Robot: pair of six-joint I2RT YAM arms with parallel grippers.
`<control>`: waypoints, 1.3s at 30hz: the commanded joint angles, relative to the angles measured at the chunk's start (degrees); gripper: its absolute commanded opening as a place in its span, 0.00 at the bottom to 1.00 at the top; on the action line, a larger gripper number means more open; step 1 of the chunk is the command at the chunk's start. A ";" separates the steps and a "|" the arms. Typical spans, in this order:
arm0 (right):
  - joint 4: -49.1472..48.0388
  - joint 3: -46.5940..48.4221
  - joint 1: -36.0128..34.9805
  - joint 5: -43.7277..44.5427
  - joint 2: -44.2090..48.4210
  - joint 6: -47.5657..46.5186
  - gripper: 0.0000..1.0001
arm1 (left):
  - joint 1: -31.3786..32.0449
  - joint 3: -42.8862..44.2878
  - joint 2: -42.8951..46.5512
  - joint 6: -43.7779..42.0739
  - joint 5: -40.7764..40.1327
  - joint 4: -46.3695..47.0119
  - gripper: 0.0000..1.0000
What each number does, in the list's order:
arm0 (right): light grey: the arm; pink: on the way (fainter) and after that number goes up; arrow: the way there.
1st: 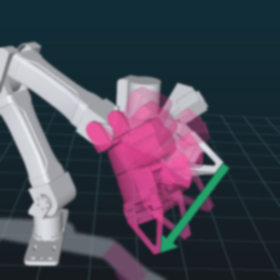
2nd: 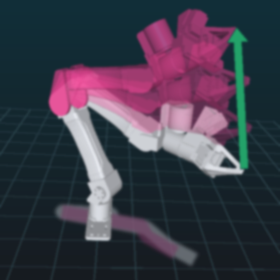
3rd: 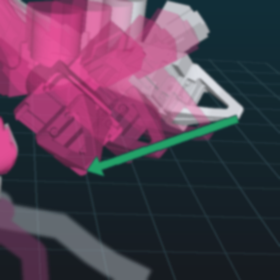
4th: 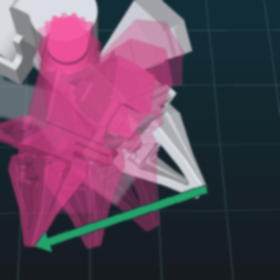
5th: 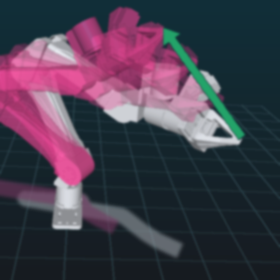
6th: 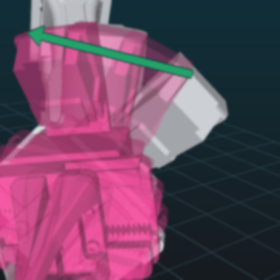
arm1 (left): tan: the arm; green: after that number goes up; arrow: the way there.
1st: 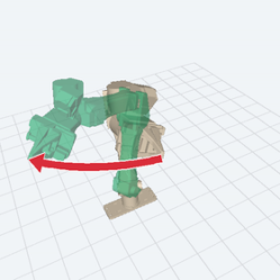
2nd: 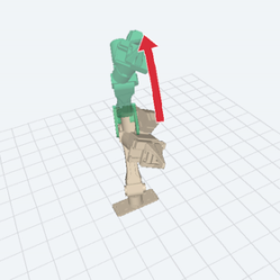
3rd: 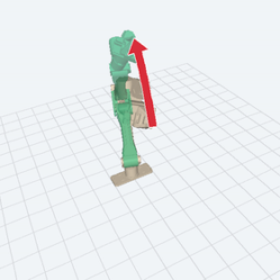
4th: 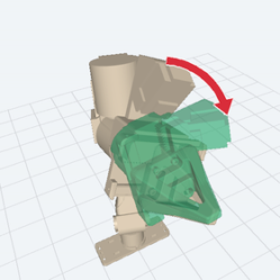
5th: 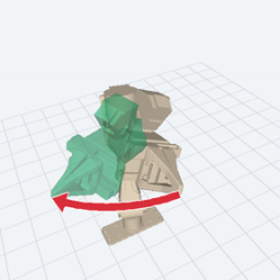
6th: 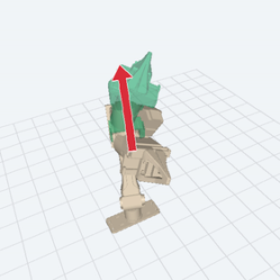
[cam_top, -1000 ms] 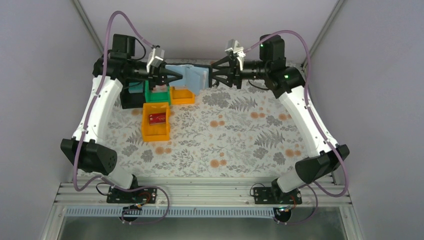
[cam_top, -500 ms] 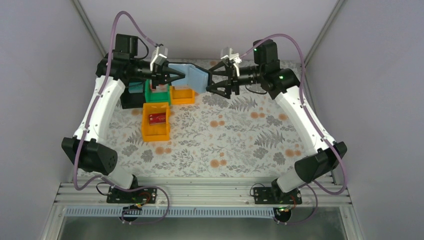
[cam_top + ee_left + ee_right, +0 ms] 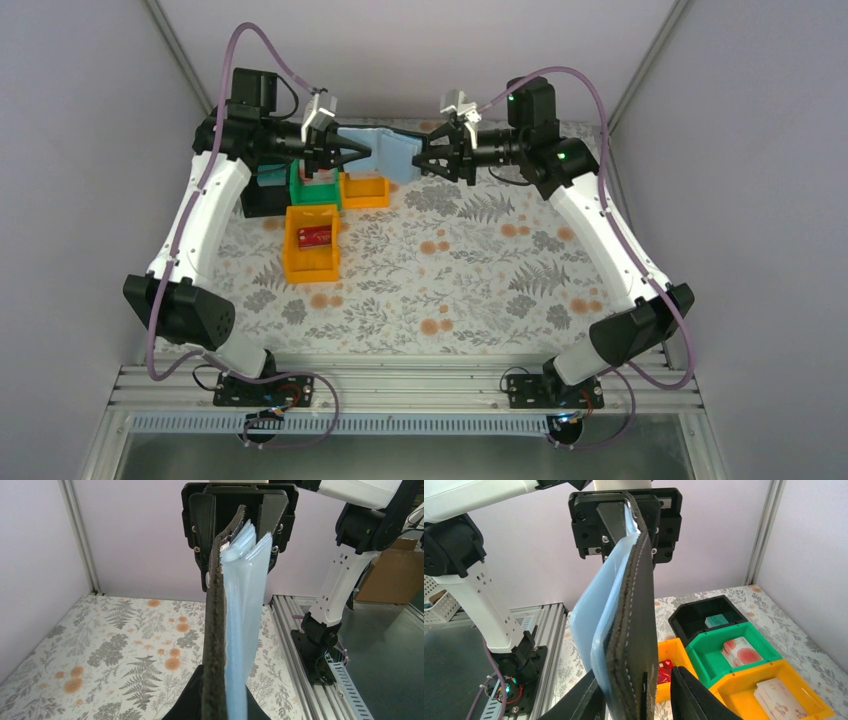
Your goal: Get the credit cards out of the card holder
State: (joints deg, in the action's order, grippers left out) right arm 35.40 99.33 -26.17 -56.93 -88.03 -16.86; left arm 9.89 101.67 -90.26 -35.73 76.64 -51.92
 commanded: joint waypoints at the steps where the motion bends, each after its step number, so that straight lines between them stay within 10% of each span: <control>1: -1.63 -0.42 -0.49 2.55 1.54 1.56 0.31 | 0.22 0.46 0.87 -0.44 1.84 0.86 0.02; 20: -8.86 1.03 -5.36 7.65 -1.13 8.49 0.05 | 3.56 -0.39 0.21 7.32 -5.74 7.38 0.03; 21: -8.53 1.16 -5.37 8.62 -1.28 8.96 0.04 | 3.60 -0.83 0.32 9.70 -8.17 9.15 0.11; 25: -7.11 4.89 -5.39 17.52 -3.78 15.25 0.04 | 3.56 -2.51 0.27 17.71 -19.97 14.31 0.98; 39: 10.63 29.12 -13.50 59.22 -20.28 34.72 0.04 | 4.36 -5.46 -0.20 23.92 -31.79 18.82 1.00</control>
State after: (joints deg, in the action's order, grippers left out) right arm 41.63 122.21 -36.51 -8.84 -107.50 13.63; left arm 13.41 97.80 -90.28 -15.73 50.26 -35.88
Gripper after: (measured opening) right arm 0.084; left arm 0.998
